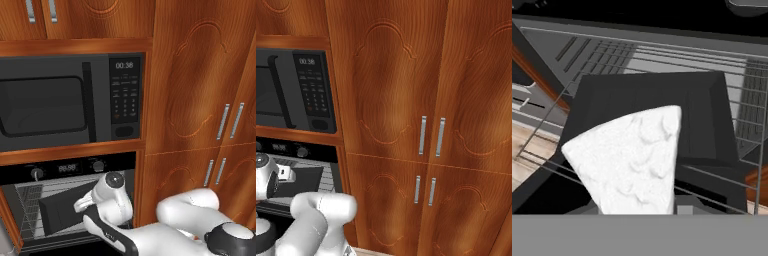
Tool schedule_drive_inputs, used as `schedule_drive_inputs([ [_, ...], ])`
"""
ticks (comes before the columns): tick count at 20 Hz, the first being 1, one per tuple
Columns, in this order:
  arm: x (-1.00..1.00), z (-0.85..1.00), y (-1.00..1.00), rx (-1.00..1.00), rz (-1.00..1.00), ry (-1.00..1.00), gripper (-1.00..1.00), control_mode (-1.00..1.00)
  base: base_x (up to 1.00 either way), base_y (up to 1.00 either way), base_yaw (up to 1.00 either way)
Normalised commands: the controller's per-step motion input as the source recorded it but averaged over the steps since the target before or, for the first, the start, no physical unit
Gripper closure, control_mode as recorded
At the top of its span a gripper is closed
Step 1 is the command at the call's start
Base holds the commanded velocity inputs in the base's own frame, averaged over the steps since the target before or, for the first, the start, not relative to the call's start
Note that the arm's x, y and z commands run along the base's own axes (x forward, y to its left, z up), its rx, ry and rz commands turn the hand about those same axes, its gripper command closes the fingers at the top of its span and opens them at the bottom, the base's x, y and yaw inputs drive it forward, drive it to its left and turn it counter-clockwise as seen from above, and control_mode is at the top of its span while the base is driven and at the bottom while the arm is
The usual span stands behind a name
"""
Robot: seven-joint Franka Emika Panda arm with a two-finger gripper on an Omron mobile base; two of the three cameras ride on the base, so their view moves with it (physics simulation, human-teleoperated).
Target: Take the baked cake out of the oven and place it on the plate for cooling. Then close the oven door.
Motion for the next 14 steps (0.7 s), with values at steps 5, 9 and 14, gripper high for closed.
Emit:
schedule_drive_inputs([
  [5,-0.38,0.38,-0.19,0.0,-0.01,0.0,1.0,-1.0,0.0,0.0,0.0],
  [9,-0.3,0.37,-0.16,0.0,-0.03,0.0,1.0,-1.0,0.0,0.0,0.0],
  [14,-0.19,0.4,-0.2,0.0,-0.03,0.0,1.0,-1.0,0.0,0.0,0.0],
])
